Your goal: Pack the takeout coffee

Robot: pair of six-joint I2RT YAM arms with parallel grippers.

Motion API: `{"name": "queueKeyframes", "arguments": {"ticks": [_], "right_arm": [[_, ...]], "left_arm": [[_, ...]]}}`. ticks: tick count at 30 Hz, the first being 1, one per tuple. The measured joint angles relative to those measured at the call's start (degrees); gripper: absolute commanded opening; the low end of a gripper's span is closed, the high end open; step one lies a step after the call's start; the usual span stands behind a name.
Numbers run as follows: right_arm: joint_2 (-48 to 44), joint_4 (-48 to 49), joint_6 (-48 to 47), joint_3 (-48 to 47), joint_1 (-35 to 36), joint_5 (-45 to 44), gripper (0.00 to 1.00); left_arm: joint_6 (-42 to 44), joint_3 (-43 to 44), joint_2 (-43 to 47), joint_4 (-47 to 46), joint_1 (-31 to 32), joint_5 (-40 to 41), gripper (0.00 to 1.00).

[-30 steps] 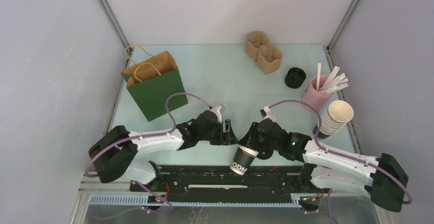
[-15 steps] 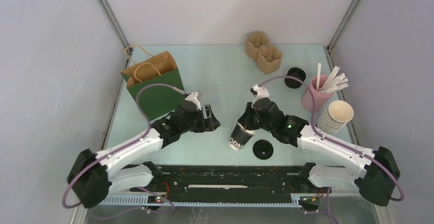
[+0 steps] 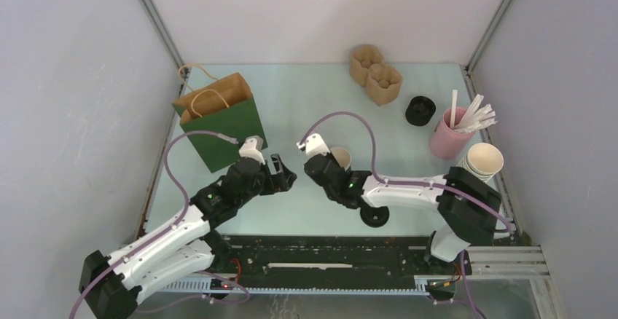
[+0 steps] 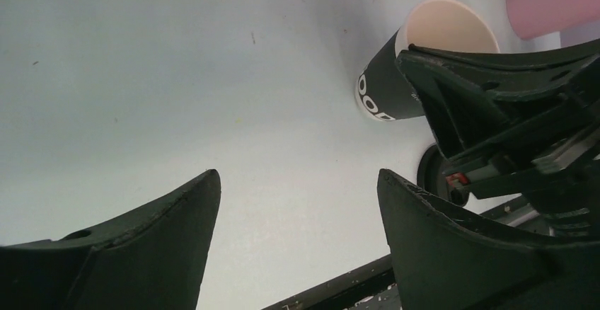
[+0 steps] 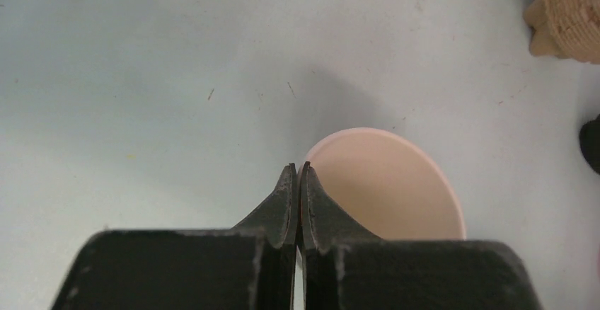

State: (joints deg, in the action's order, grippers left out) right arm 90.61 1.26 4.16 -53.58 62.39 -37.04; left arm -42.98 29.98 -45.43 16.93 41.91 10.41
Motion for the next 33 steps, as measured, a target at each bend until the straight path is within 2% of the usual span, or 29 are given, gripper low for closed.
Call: {"name": "queueKeyframes", "arguments": {"ticks": [6, 15, 18, 22, 24, 28, 30, 33], "right_arm": [[3.6, 2.1, -1.7, -0.1, 5.3, -7.8, 0.14], [2.0, -3.4, 3.8, -1.0, 4.7, -7.4, 0.35], [0.3, -4.7, 5.1, -1.0, 4.3, -6.9, 0.46], [-3.0, -7.7, 6.8, -1.2, 4.1, -6.1, 0.68], [-5.1, -11.2, 8.2, -2.0, 4.3, -5.8, 0.77], [-10.7, -23.8, 13.2, -7.6, 4.5, -4.1, 0.88], [-14.8, -30.4, 16.9, -9.8, 4.5, -2.7, 0.98], [-22.5, -40.4, 22.8, -10.1, 4.0, 0.7, 1.0]], "left_arm": [[-0.7, -1.6, 3.7, 0.8, 0.0, 1.3, 0.87], [-0.6, -1.6, 3.9, 0.8, 0.0, 1.4, 0.88], [-0.6, -1.6, 4.0, 0.8, 0.0, 1.4, 0.88], [-0.6, -1.6, 4.3, 0.8, 0.0, 1.4, 0.89], [-0.6, -1.6, 4.5, 0.8, 0.0, 1.4, 0.89], [-0.6, -1.6, 4.6, 0.8, 0.0, 1.3, 0.9], [-0.6, -1.6, 4.5, 0.8, 0.0, 1.3, 0.92], [-0.6, -1.6, 4.2, 0.8, 0.0, 1.2, 0.96]]}}
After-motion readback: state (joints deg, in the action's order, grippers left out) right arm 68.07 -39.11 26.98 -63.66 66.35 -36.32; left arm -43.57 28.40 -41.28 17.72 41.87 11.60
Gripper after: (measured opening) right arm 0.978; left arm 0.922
